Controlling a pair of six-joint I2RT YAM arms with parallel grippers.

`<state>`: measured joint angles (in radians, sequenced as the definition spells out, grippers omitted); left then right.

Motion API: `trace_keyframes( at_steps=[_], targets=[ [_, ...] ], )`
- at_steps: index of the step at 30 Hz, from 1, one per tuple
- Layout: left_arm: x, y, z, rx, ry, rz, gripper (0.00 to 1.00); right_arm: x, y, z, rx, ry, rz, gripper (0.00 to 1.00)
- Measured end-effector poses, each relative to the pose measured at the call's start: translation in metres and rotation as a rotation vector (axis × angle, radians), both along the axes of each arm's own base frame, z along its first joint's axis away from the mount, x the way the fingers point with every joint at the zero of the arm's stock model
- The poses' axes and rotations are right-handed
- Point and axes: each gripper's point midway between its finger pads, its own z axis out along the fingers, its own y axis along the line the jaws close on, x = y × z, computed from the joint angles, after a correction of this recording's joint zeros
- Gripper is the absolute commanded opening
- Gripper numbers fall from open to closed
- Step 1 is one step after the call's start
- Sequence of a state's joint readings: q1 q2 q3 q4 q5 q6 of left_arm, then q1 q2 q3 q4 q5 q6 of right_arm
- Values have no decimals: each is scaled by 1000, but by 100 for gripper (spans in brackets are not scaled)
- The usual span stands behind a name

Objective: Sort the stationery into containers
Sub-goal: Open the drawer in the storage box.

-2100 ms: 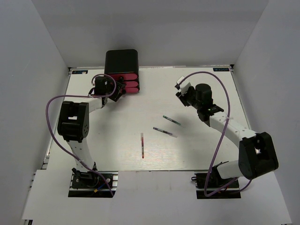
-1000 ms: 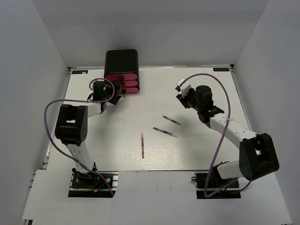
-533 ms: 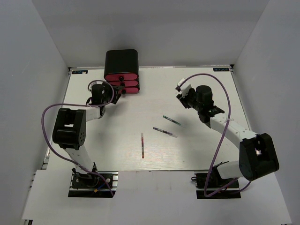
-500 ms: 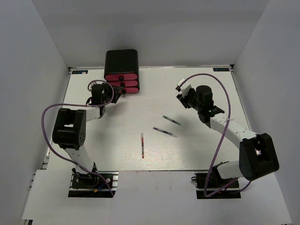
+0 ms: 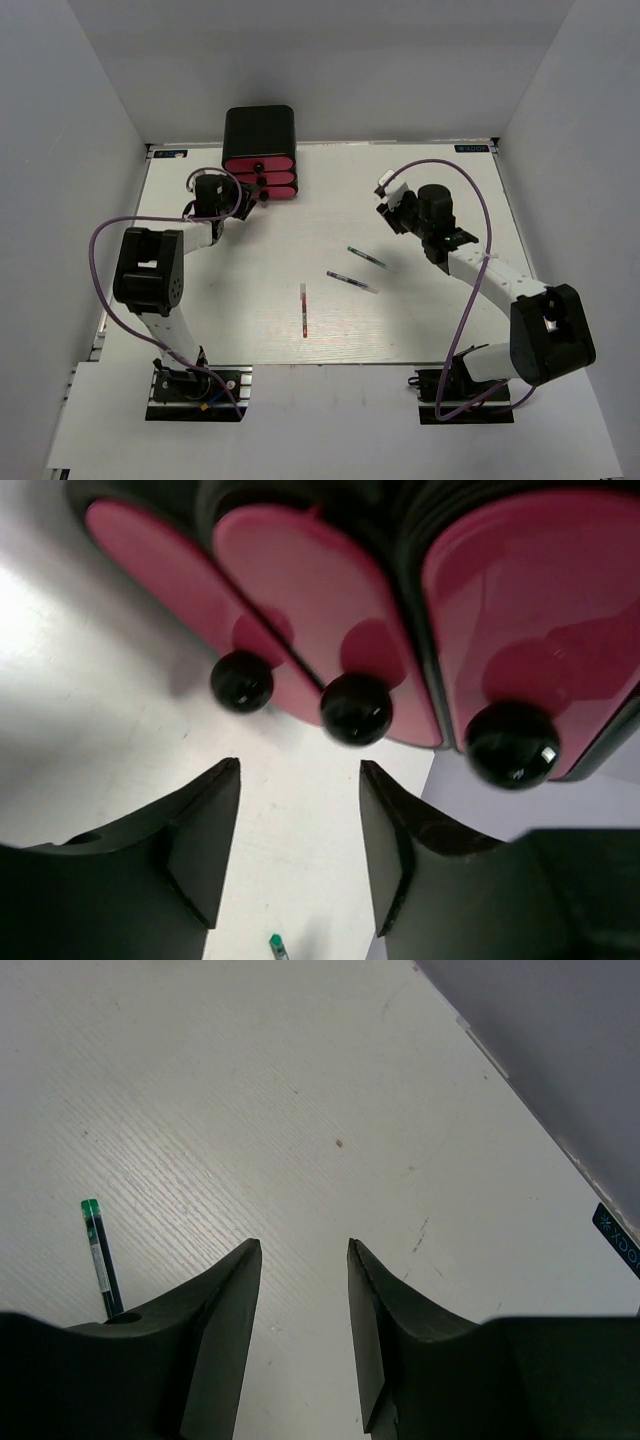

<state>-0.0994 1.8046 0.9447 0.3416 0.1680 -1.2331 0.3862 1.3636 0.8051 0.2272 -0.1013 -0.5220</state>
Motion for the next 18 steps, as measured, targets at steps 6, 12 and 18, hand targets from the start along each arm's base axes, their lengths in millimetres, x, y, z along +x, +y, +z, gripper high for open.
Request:
trace_keyframes(
  at_steps=[6, 12, 18],
  targets=[
    [19, -2, 8, 12, -5, -7, 71, 0, -1, -1, 0, 1, -1, 46],
    [21, -2, 1, 21, 14, -11, 78, 0, -1, -1, -1, 0, -2, 46],
    [20, -2, -2, 22, 26, -10, 86, 0, -2, -1, 0, 1, -6, 46]
  ],
)
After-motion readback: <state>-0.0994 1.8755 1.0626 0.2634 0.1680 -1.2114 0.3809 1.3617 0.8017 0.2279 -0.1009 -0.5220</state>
